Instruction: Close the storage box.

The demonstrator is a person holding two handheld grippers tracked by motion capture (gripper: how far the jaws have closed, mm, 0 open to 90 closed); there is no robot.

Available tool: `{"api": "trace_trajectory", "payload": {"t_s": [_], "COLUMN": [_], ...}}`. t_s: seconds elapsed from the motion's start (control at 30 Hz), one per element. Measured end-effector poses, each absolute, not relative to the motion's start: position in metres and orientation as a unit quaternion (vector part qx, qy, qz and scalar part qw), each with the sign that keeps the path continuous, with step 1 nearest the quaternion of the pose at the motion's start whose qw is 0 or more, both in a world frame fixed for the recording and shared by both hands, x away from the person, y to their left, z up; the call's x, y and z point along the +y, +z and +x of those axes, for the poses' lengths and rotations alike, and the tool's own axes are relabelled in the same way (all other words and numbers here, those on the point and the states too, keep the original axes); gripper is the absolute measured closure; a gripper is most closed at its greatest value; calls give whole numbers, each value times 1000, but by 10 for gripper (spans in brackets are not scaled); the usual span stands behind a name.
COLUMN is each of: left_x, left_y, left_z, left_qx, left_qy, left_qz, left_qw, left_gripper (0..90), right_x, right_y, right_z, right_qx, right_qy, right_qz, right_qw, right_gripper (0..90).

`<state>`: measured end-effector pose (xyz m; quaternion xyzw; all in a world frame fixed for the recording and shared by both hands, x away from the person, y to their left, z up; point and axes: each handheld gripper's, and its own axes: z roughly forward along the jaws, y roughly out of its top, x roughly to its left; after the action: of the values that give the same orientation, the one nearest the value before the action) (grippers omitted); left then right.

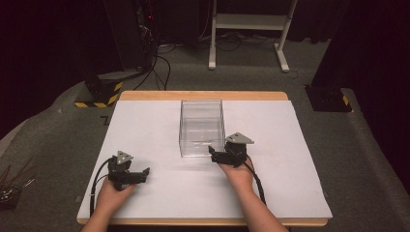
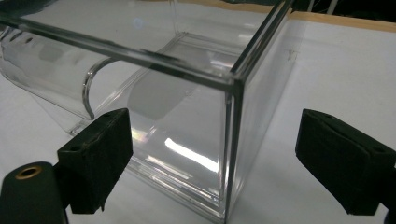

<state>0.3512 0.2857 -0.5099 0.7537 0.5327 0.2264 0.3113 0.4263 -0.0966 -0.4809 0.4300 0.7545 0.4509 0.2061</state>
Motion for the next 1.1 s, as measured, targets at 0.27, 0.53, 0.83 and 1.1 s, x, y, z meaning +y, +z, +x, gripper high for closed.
{"api": "trace_trajectory", "payload": {"t_s": [0.27, 0.53, 0.83, 1.1], "left_x": [286, 286, 286, 285], "left_y": [-510, -510, -510, -510], "left_z": [351, 351, 351, 351], "left_qx": [533, 533, 533, 534], "left_qy": [226, 227, 227, 227], "left_qz": [754, 754, 754, 752], "left_qw": [311, 311, 311, 312], "left_gripper": [29, 29, 30, 30], "right_x": [-95, -94, -97, -104], "right_y": [-482, -484, -480, -477], "right_z": [436, 439, 435, 416], "right_qx": [747, 746, 751, 753], "right_qy": [450, 452, 451, 464], "right_qz": [442, 444, 439, 424], "right_qw": [211, 205, 198, 194], "right_gripper": [117, 116, 131, 131]}}
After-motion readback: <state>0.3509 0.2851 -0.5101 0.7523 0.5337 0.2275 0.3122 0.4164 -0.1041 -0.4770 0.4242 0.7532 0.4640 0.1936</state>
